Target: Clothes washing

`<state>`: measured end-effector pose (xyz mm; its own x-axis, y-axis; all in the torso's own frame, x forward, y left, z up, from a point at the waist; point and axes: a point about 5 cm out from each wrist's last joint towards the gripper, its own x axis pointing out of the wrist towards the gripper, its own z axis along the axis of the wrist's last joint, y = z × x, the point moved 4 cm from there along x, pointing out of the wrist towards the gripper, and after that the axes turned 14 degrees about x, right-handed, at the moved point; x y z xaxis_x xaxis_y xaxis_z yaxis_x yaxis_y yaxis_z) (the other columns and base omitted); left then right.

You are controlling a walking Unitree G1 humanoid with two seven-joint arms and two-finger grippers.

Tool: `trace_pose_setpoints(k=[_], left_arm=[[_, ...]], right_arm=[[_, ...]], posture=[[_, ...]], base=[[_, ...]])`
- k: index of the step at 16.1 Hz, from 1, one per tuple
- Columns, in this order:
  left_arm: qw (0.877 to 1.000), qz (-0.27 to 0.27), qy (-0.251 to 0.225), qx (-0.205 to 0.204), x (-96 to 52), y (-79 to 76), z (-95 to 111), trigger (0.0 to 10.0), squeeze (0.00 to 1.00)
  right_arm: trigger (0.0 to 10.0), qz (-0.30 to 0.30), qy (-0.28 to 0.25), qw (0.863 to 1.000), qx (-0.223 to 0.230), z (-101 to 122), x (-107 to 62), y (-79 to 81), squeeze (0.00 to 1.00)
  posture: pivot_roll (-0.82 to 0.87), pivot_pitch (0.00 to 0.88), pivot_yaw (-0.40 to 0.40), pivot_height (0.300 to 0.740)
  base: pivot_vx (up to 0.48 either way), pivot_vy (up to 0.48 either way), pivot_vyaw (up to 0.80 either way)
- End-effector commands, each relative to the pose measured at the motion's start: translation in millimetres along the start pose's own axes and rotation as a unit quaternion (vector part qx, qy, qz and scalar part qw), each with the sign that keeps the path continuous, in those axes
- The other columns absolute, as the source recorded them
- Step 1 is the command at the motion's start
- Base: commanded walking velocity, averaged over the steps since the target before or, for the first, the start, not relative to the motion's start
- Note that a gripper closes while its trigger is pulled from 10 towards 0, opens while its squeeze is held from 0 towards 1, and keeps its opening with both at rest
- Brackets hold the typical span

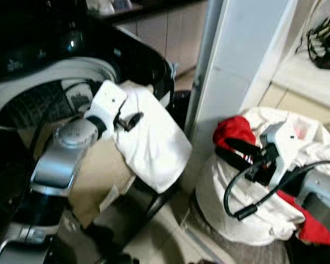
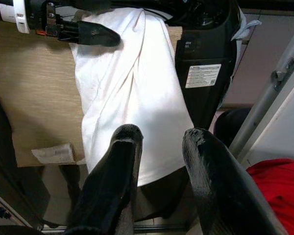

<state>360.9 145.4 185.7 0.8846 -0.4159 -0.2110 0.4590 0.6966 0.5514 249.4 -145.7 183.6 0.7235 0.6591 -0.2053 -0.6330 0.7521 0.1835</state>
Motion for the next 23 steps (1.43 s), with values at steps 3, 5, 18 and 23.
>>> trace_pose_setpoints(k=[3, 5, 18, 23], left_arm=[[0.999, -0.02, 0.021, 0.026, 9.0, -2.1, -6.6, 10.0, 0.0], [0.999, -0.01, 0.034, 0.031, 10.6, 2.7, -10.9, 10.0, 0.0], [0.999, 0.003, 0.005, 0.031, 8.1, 16.3, -1.4, 0.0, 0.0], [1.0, 0.005, -0.002, 0.023, 7.9, 19.4, 1.5, 0.0, 0.0]], right_arm=[[10.0, 0.007, 0.005, 1.0, -0.004, 3.1, 0.1, 0.0, 0.0], [10.0, 0.01, 0.011, 1.0, -0.008, 1.9, -0.2, 0.9, 0.0], [10.0, 0.01, 0.017, 1.0, -0.016, -0.5, -1.4, 1.1, 0.0], [10.0, 0.012, 0.016, 1.0, -0.015, -0.4, -1.1, 2.0, 0.0]], posture=[[-0.1, 0.039, -0.02, 0.74], [-0.1, 0.038, -0.017, 0.74], [-0.1, 0.019, -0.014, 0.74], [-0.1, 0.018, -0.012, 0.74]], base=[[0.0, 0.0, 0.0], [0.0, 0.0, 0.0], [0.0, 0.0, 0.0], [0.0, 0.0, 0.0]])
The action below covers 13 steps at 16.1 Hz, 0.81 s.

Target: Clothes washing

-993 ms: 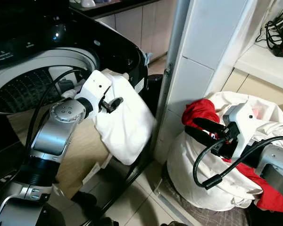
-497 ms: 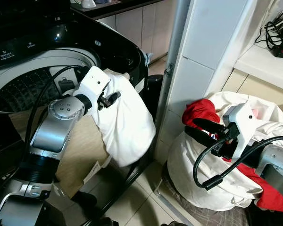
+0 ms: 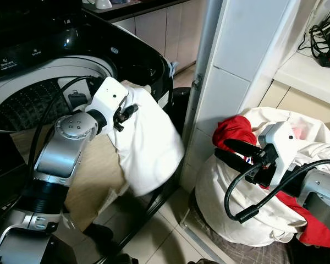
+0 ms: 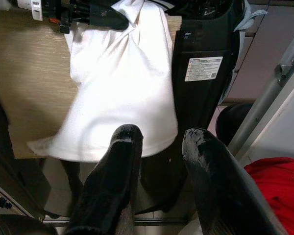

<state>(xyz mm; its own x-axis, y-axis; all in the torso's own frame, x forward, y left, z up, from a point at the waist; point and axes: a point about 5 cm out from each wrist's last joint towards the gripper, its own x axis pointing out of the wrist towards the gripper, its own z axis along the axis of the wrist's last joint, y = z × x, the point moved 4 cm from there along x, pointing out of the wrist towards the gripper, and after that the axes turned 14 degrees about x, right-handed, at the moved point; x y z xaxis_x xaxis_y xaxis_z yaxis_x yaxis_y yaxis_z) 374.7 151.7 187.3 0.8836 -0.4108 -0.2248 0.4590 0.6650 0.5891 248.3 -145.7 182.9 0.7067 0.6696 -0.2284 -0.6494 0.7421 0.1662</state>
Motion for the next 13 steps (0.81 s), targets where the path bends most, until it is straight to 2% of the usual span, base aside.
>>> trace_pose_setpoints(k=[1, 6, 9, 11, 13], left_arm=[[1.0, 0.01, -0.009, -0.004, -1.7, 9.9, 5.1, 0.0, 0.0], [1.0, 0.027, -0.01, -0.013, -3.8, 21.4, 6.3, 0.0, 0.0], [0.999, 0.041, -0.006, -0.022, -5.7, 32.2, 5.9, 0.0, 0.0], [0.997, 0.07, 0.0, -0.019, -6.2, 46.9, 7.2, 0.0, 0.0], [0.993, 0.116, 0.013, 0.013, -7.7, 75.6, 11.3, 0.0, 0.0]], right_arm=[[10.0, 0.005, 0.002, 1.0, -0.004, 0.6, -0.4, 1.6, 0.0], [10.0, 0.009, 0.001, 1.0, -0.001, 1.4, -0.5, 2.0, 0.0], [10.0, 0.047, -0.006, 0.999, 0.004, 4.6, -1.8, 13.0, 0.0], [10.0, 0.098, -0.03, 0.994, 0.03, 12.2, -4.5, 27.5, 0.0], [10.0, 0.117, -0.05, 0.991, 0.037, 19.9, -4.8, 32.8, 0.0]], posture=[[-0.1, 0.02, -0.012, 0.74], [-0.09, 0.026, -0.013, 0.74], [-0.09, 0.024, -0.013, 0.74], [-0.09, 0.025, -0.013, 0.74], [-0.09, 0.022, -0.013, 0.74]], base=[[0.0, 0.0, 0.0], [0.0, 0.0, 0.0], [0.0, 0.0, 0.0], [0.0, 0.0, 0.0], [0.0, 0.0, 0.0]])
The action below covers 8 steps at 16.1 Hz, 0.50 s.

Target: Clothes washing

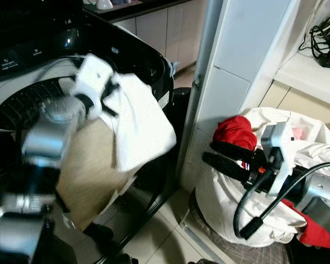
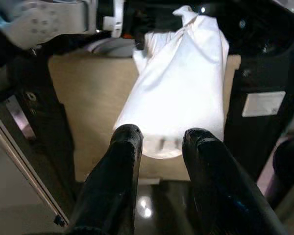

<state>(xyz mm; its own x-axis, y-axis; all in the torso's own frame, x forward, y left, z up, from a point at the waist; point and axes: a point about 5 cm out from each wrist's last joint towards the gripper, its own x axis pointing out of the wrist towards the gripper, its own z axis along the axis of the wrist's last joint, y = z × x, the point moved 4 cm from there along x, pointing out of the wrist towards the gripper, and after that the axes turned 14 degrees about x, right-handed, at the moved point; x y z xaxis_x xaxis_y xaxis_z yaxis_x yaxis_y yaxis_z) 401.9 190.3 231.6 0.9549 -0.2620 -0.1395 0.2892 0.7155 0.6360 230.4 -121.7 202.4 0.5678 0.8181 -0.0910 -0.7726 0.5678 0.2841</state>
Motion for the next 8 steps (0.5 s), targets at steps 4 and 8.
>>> trace_pose_setpoints(k=[4, 8], left_arm=[[0.943, 0.262, 0.031, 0.204, -15.8, 134.4, 41.3, 0.0, 0.0], [0.932, 0.28, 0.074, 0.218, -10.3, 154.1, 37.4, 10.0, 0.0]], right_arm=[[10.0, -0.006, -0.041, 0.999, -0.013, 19.8, 3.0, -2.9, 0.0], [10.0, -0.012, -0.042, 0.999, -0.013, 18.0, 6.9, -1.2, 0.0]], posture=[[-0.08, 0.017, -0.014, 0.74], [-0.09, 0.017, -0.006, 0.74]], base=[[0.0, 0.0, 0.0], [0.0, 0.0, 0.0]])
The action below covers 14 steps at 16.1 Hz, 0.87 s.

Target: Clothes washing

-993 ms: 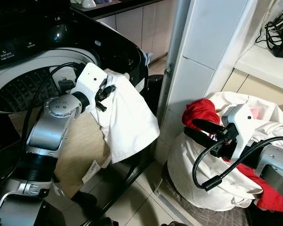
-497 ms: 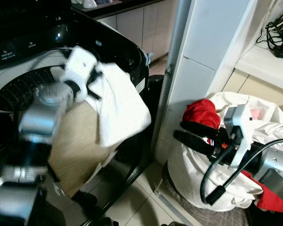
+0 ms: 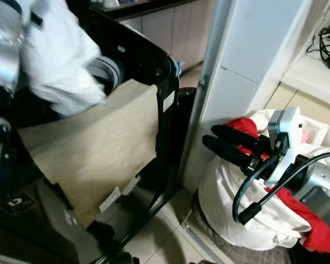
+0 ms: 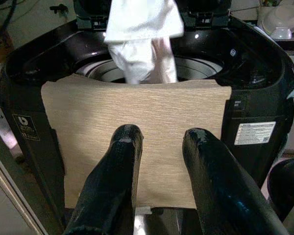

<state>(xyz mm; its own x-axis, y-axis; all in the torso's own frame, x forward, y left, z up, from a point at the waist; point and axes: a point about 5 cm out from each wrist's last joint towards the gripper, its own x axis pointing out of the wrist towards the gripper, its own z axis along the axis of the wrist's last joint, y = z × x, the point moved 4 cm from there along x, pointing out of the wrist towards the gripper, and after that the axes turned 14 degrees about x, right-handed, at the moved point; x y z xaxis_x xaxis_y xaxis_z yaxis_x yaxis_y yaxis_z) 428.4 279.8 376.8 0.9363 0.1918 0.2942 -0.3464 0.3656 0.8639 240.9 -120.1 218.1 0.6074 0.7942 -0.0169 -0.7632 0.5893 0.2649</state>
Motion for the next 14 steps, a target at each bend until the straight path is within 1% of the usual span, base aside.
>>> trace_pose_setpoints(k=[1, 2, 3, 4, 5, 6, 7, 8, 9, 10, 11, 12, 13, 14], left_arm=[[0.994, -0.099, 0.029, -0.046, -1.8, -46.7, -13.9, 10.0, 0.0], [0.986, -0.147, 0.047, -0.068, -6.2, -68.6, -21.4, 10.0, 0.0], [0.975, -0.185, 0.073, -0.096, -11.6, -85.6, -29.6, 10.0, 1.0], [0.965, -0.226, 0.092, -0.098, -17.0, -99.2, -35.4, 10.0, 1.0], [0.963, -0.232, 0.099, -0.094, -18.2, -101.4, -37.9, 10.0, 1.0], [0.958, -0.246, 0.113, -0.091, -20.6, -104.7, -43.7, 10.0, 1.0], [0.958, -0.245, 0.116, -0.096, -20.1, -102.4, -45.6, 10.0, 1.0], [0.96, -0.235, 0.116, -0.099, -17.6, -94.6, -46.1, 10.0, 1.0], [0.962, -0.228, 0.115, -0.1, -16.1, -90.1, -45.7, 10.0, 1.0], [0.967, -0.205, 0.092, -0.118, -11.2, -80.8, -37.3, 10.0, 1.0], [0.964, -0.205, 0.04, -0.166, -7.7, -79.2, -16.2, 10.0, 1.0], [0.935, -0.231, -0.044, -0.267, -9.4, -86.0, 19.2, 10.0, 0.0], [0.892, -0.275, -0.095, -0.346, -18.5, -100.3, 42.7, 10.0, 0.0], [0.86, -0.315, -0.157, -0.369, -34.3, -115.9, 62.7, 10.0, 0.0]], right_arm=[[10.0, 0.0, 0.006, 1.0, -0.003, -2.7, 1.5, 2.9, 0.0], [10.0, 0.001, 0.011, 1.0, -0.002, -4.8, 1.9, 4.0, 0.0], [10.0, 0.001, 0.016, 1.0, -0.003, -6.3, 1.8, 4.8, 0.0], [10.0, 0.001, 0.018, 1.0, -0.003, -7.0, 1.1, 5.1, 0.0], [10.0, 0.0, 0.019, 1.0, -0.003, -7.2, 0.7, 5.0, 0.0], [10.0, -0.003, 0.019, 1.0, -0.002, -7.5, 0.0, 4.1, 0.0], [10.0, -0.006, 0.021, 1.0, -0.004, -7.9, -0.6, 3.0, 0.0], [10.0, -0.015, 0.021, 1.0, -0.008, -7.3, -0.5, -1.2, 0.0], [10.0, -0.024, 0.021, 0.999, -0.011, -6.6, -0.2, -4.7, 0.0], [10.0, -0.072, 0.016, 0.997, -0.015, -5.2, 1.1, -20.5, 0.0], [10.0, -0.152, 0.012, 0.988, -0.024, -4.7, 0.2, -45.8, 0.0], [10.0, -0.263, 0.014, 0.964, -0.035, -7.5, -6.9, -79.5, 0.0], [10.0, -0.328, 0.019, 0.944, -0.03, -11.4, -16.4, -99.4, 0.0], [10.0, -0.378, 0.014, 0.925, -0.032, -11.5, -26.6, -115.4, 1.0]], posture=[[-0.09, 0.016, -0.003, 0.74], [-0.09, 0.019, -0.001, 0.74], [-0.1, 0.019, 0.002, 0.74], [-0.1, 0.019, 0.002, 0.74], [-0.1, 0.019, 0.001, 0.74], [-0.09, 0.019, 0.001, 0.74], [-0.09, 0.017, -0.002, 0.74], [-0.09, 0.014, -0.002, 0.74], [-0.09, 0.014, -0.002, 0.74], [-0.09, 0.013, -0.002, 0.74], [-0.09, 0.012, -0.001, 0.74], [-0.09, 0.012, 0.003, 0.74], [-0.09, 0.013, 0.006, 0.74], [-0.1, 0.011, 0.007, 0.74]], base=[[0.0, 0.0, 0.0], [0.0, 0.0, 0.0], [0.0, 0.0, 0.0], [0.0, 0.0, 0.0], [0.0, 0.0, 0.0], [0.0, 0.0, 0.0], [0.0, 0.0, 0.0], [0.0, 0.0, 0.0], [0.0, 0.0, 0.0], [0.0, 0.0, 0.0], [0.0, 0.0, 0.0], [0.0, 0.0, 0.0], [0.0, 0.0, 0.0], [0.0, 0.0, 0.0]])
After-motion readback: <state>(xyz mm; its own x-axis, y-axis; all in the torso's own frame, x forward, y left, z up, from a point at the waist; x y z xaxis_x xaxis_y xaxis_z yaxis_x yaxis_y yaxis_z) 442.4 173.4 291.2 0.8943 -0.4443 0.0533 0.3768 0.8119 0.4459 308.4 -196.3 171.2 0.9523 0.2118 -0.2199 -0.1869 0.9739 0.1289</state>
